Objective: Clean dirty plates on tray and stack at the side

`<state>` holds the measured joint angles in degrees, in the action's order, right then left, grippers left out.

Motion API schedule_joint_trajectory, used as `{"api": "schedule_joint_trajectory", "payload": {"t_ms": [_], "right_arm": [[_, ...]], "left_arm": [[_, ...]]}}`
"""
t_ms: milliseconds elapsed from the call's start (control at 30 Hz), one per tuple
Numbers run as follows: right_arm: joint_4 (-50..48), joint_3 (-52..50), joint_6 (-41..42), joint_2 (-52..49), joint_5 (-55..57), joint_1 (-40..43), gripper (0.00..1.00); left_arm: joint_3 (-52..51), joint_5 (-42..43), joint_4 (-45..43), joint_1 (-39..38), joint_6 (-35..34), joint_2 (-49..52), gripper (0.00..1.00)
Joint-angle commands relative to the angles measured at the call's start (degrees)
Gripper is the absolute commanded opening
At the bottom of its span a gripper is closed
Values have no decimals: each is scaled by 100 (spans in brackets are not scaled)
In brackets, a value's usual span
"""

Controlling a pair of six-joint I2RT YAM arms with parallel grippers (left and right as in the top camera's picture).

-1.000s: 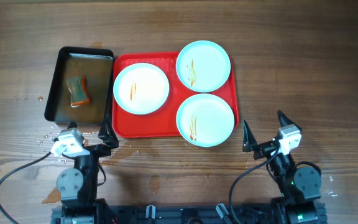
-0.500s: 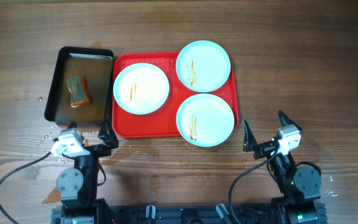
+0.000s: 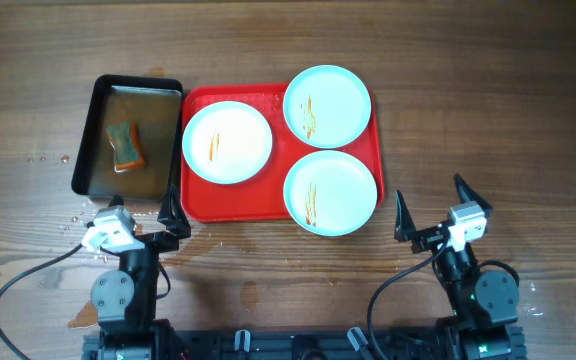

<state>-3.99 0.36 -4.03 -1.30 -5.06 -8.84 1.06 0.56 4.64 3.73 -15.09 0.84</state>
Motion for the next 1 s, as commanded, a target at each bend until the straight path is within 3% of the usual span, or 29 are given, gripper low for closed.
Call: {"api": "schedule_joint_trajectory", "payload": {"t_ms": [0, 300, 533, 700, 967], "right_arm": [[-271, -4, 0, -15, 17, -28, 100], [-282, 402, 466, -413, -560, -28, 100], [-280, 1709, 380, -2129, -844, -28, 100], [-267, 2977, 382, -3689, -1381, -28, 100], [133, 4662, 404, -5591, -2328, -28, 100]], "left_arm": [[-68, -35, -39, 31, 140, -35, 100], [-68, 17, -201, 31, 94, -35, 100], [372, -42, -656, 33, 317, 48, 100], [1290, -15, -413, 31, 317, 763, 100], [3877, 168, 925, 31, 857, 3067, 100]]}}
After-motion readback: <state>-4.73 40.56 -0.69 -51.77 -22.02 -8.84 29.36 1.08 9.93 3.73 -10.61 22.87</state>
